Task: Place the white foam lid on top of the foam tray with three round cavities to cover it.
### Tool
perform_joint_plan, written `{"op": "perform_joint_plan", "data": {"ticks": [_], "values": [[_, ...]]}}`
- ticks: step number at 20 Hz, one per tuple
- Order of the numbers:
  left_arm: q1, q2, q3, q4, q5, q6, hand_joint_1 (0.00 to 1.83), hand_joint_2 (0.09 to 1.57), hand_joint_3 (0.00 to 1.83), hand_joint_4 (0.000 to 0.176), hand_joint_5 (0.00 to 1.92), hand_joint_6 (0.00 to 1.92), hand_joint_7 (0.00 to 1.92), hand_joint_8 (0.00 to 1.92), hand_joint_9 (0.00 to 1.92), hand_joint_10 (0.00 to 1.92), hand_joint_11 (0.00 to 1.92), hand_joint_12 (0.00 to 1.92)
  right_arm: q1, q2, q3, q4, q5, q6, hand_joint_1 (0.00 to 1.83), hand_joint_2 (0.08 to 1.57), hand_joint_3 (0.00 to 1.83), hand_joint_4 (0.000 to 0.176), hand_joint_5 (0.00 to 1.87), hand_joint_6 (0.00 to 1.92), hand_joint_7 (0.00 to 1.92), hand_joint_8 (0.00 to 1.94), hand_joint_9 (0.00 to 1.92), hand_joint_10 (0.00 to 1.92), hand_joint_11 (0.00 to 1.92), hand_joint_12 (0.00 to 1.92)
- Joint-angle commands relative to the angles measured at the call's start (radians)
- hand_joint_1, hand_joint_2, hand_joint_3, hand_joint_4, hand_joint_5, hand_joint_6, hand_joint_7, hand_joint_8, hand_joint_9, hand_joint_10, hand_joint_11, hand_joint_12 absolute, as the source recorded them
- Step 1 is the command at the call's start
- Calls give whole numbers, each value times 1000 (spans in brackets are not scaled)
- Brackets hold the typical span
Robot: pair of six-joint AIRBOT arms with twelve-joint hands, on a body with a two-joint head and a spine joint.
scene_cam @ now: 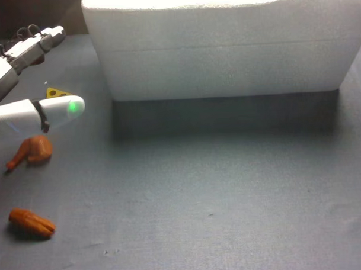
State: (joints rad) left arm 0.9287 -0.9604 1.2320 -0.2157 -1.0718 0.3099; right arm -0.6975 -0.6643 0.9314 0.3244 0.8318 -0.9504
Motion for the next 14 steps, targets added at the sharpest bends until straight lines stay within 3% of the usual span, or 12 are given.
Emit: {"op": "perform_joint_plan", "data": {"ticks": [1, 2, 4, 7, 11, 13, 14], "values": [[5, 16, -8, -8, -165, -4, 459, 1129, 2, 0, 13, 5, 0, 0, 0, 0, 0, 53, -1, 24, -8, -7, 140, 0, 397, 1235, 3, 0, 0, 0, 0, 0, 43, 26, 0, 1224], [22, 25, -25, -2, -186, -4, 503, 1145, 7, 0, 2, 0, 0, 0, 0, 0, 0, 10, -18, 35, -29, -29, 147, 4, 368, 1241, 2, 0, 0, 0, 0, 0, 42, 32, 0, 1271], [40, 36, -54, 17, -221, -4, 509, 1163, 10, 0, 0, 0, 0, 0, 0, 0, 7, 4, -53, 47, -58, -71, 177, 31, 400, 1247, 2, 0, 0, 0, 0, 0, 38, 36, 0, 1170], [45, 36, -82, 59, -247, -14, 489, 1161, 5, 0, 0, 0, 0, 0, 0, 0, 12, 9, -98, 48, -82, -116, 237, 86, 335, 1220, 0, 0, 0, 0, 0, 0, 1, 0, 0, 853], [38, 18, -98, 116, -259, -39, 405, 1193, 12, 0, 0, 0, 0, 0, 0, 0, 0, 0, -110, 21, -84, -181, 265, 141, 366, 1275, 5, 0, 0, 0, 0, 0, 0, 0, 0, 668], [21, 7, -99, 154, -253, -53, 341, 1194, 9, 0, 0, 0, 0, 0, 0, 0, 0, 0, -109, 15, -83, -218, 265, 171, 432, 1334, 2, 0, 0, 0, 0, 0, 0, 0, 0, 191], [9, 2, -99, 177, -243, -60, 319, 1199, 10, 0, 0, 0, 0, 0, 0, 0, 0, 0, -109, 11, -83, -234, 264, 181, 341, 1278, 0, 0, 0, 0, 0, 0, 0, 0, 0, 243]]}}
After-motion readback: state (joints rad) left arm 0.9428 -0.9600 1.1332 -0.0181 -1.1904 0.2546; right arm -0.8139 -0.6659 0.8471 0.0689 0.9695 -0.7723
